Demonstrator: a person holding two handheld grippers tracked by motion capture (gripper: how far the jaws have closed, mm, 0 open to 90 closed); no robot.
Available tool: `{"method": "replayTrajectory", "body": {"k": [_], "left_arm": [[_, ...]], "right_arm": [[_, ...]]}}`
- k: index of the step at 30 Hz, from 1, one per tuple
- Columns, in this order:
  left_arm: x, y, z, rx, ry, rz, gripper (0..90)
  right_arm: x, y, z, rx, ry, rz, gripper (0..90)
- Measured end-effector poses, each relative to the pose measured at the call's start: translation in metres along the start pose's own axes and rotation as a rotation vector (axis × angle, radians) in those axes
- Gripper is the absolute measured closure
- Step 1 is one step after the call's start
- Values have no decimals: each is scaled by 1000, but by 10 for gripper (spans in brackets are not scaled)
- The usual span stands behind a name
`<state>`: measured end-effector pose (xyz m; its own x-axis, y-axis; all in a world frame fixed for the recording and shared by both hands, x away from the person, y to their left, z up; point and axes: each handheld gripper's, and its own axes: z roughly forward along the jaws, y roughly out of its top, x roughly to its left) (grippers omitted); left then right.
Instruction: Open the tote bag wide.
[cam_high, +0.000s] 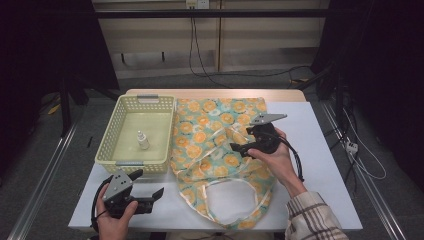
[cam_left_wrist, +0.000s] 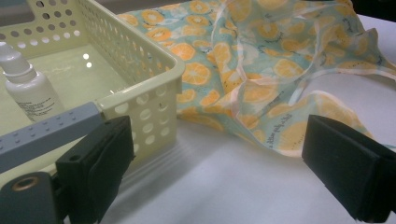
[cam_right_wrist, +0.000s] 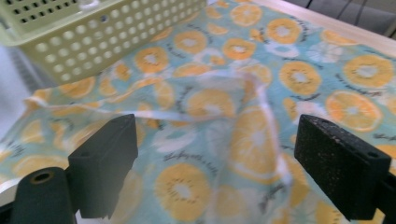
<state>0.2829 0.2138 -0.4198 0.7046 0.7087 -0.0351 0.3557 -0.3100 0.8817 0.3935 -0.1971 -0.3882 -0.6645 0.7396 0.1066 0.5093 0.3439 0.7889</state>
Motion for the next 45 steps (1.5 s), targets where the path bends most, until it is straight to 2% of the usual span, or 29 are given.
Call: {"method": "replayTrajectory", "body": {"k": [9,15,17,19,21,24,27,36,38,42,45], "left_arm": [[0,0,-1,-3,5,0,88],[-2,1,-1,-7,3,3,88],[-2,1,-1,-7,5,5,88],[-3,1,-1,-6,6,7,88],[-3,1,-1,-4,4,9,88],[-3,1,-1,-5,6,9,88],[-3,1,0,-1,3,7,88],[-3,1,-1,-1,-3,9,89],[-3,1,-1,0,-3,15,89],[-3,1,-2,-2,-1,13,89],[-3,1,-2,-2,-2,13,89]], "right_arm": [[27,-8,-6,22,66,-52,127],[46,-16,-1,50,129,-123,185],[52,-19,3,79,143,-161,254],[56,-24,9,109,127,-207,271],[57,-29,16,148,132,-228,334],[57,-34,26,214,142,-280,383],[58,-38,31,247,145,-309,452],[52,-44,44,303,146,-295,627],[48,-45,48,311,163,-274,720],[46,-46,49,308,187,-257,812],[46,-46,50,306,190,-268,819]]}}
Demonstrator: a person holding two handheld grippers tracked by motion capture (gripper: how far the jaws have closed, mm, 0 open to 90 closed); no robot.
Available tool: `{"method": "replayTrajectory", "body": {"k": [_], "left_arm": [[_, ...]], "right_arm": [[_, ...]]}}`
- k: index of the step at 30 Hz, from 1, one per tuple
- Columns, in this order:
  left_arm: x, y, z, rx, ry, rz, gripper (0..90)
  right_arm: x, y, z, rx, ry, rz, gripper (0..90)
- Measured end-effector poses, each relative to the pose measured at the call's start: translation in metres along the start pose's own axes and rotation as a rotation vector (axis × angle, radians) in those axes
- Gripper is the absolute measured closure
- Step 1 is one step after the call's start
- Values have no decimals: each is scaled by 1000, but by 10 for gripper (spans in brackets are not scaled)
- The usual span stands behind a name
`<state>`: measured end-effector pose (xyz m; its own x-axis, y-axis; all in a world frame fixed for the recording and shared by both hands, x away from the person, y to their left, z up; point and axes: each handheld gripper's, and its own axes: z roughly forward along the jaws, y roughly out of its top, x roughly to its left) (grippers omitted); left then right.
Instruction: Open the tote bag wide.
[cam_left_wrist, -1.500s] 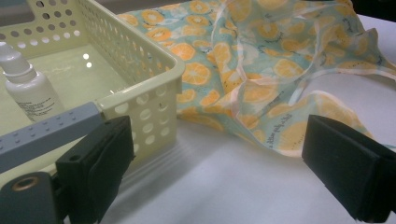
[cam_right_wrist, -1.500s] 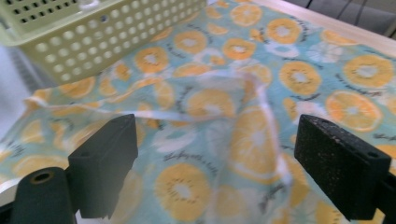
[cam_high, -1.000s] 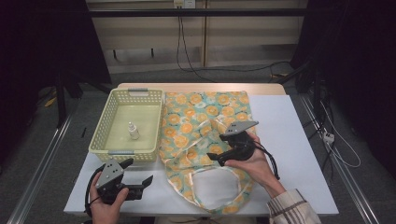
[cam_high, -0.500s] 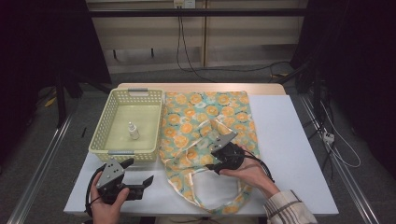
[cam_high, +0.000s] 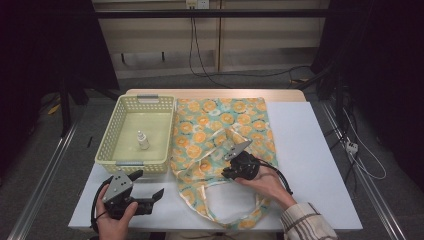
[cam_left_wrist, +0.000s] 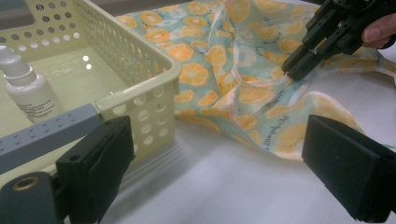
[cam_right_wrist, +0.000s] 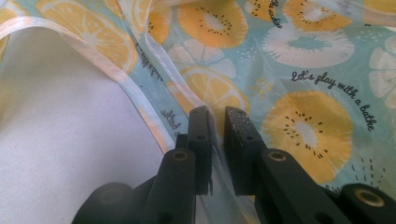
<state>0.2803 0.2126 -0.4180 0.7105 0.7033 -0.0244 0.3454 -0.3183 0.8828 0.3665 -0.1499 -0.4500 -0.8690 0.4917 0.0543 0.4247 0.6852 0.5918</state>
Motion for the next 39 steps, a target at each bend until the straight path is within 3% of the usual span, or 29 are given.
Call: {"method": "replayTrajectory", "body": {"k": [3,5,8,12,15,23,39], "left_arm": [[0,0,-1,-1,0,2,89],[0,0,-1,-1,1,2,89],[0,0,-1,-4,5,1,89],[-1,0,0,-3,4,3,88],[0,0,-1,-3,6,1,89],[-1,0,-1,-2,7,-2,89],[1,-4,-5,-1,21,-17,89]], "right_arm": [[0,-1,0,-7,3,14,817],[0,0,0,1,9,23,886],[0,0,0,1,30,61,900],[-2,-2,0,-22,43,100,900],[0,1,-5,-63,41,101,900],[0,6,-23,-184,-13,109,900],[-13,18,-49,-285,-65,140,900]]}}
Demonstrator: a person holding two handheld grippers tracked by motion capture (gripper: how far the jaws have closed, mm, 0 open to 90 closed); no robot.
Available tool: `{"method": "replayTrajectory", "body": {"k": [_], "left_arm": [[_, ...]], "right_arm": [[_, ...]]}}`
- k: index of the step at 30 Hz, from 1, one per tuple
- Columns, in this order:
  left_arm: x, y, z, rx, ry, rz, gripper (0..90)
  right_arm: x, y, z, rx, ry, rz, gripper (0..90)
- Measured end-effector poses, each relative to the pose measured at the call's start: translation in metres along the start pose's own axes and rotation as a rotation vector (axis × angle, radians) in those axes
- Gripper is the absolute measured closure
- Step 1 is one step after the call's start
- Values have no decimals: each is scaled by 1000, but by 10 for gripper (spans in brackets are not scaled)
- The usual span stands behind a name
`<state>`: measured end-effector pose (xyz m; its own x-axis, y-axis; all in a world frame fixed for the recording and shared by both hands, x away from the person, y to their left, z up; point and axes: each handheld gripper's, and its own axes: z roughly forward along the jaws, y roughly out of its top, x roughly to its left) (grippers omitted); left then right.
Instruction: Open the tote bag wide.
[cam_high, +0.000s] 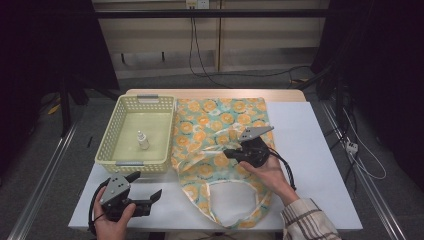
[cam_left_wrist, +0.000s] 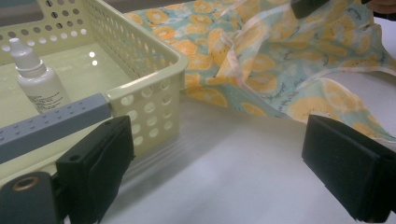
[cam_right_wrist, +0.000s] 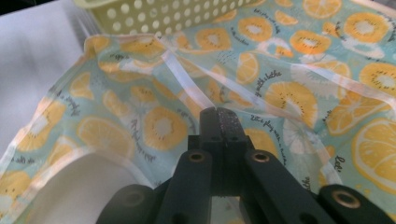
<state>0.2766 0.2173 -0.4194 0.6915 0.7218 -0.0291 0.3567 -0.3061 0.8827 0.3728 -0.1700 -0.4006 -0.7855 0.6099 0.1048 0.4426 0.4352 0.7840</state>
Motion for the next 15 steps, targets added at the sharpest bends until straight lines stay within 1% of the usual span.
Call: {"method": "replayTrajectory", "body": {"k": [4,7,9,13,15], "left_arm": [[0,0,1,3,-7,-2,88],[1,0,1,2,-4,2,88],[0,0,1,7,-2,0,88],[0,0,1,9,1,6,88],[-1,0,0,4,1,0,89]], "right_arm": [[-5,6,-5,-28,-10,3,900],[-7,11,-9,-50,-21,4,900],[-9,14,-11,-55,-32,-16,900],[-16,24,-17,-102,-51,-16,900],[-18,29,-20,-123,-51,-14,900]]}}
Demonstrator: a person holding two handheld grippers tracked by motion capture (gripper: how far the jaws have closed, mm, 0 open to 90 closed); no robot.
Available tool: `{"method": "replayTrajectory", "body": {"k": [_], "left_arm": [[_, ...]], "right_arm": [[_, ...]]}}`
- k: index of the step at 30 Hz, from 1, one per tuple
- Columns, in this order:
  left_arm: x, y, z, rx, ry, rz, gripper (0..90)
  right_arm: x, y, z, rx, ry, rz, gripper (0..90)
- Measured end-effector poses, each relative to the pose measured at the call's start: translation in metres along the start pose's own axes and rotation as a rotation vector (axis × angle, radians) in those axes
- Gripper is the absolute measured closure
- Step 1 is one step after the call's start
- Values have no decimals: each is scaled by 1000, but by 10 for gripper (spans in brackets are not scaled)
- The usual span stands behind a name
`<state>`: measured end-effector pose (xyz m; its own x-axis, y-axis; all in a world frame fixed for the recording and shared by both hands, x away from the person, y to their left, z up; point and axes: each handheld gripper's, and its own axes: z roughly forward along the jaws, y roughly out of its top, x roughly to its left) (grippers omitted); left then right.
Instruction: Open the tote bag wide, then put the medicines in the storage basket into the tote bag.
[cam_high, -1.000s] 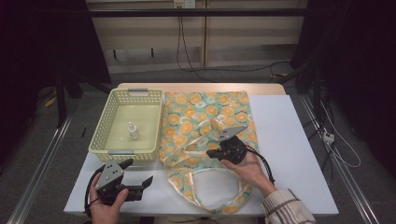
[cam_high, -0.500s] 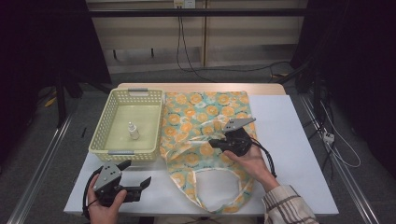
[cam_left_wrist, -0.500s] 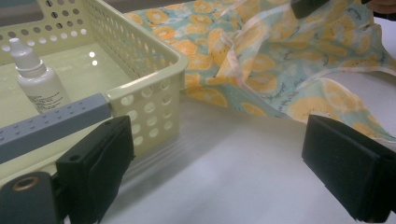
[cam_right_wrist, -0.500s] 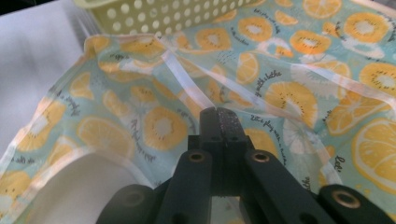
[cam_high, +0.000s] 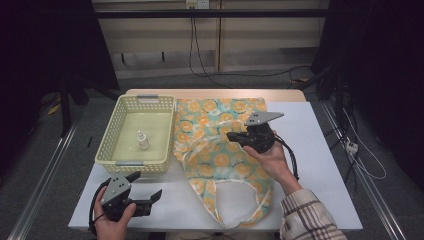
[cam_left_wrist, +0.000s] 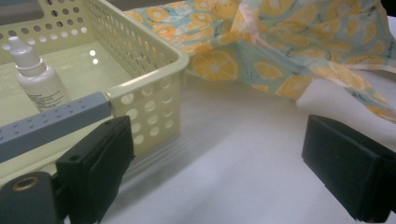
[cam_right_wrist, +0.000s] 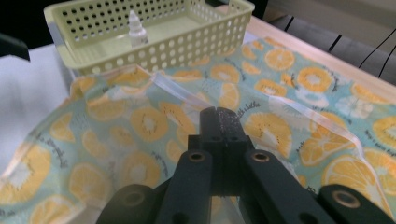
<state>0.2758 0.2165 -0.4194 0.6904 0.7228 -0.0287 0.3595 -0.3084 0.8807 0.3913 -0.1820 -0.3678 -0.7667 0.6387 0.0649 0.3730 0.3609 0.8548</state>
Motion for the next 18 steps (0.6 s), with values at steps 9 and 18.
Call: {"method": "replayTrajectory", "body": {"k": [9,18], "left_arm": [[0,0,0,1,5,5,88],[1,1,0,-2,15,-3,89]], "right_arm": [[-3,13,-12,-77,15,8,900],[-4,7,-10,-65,30,25,900]]}}
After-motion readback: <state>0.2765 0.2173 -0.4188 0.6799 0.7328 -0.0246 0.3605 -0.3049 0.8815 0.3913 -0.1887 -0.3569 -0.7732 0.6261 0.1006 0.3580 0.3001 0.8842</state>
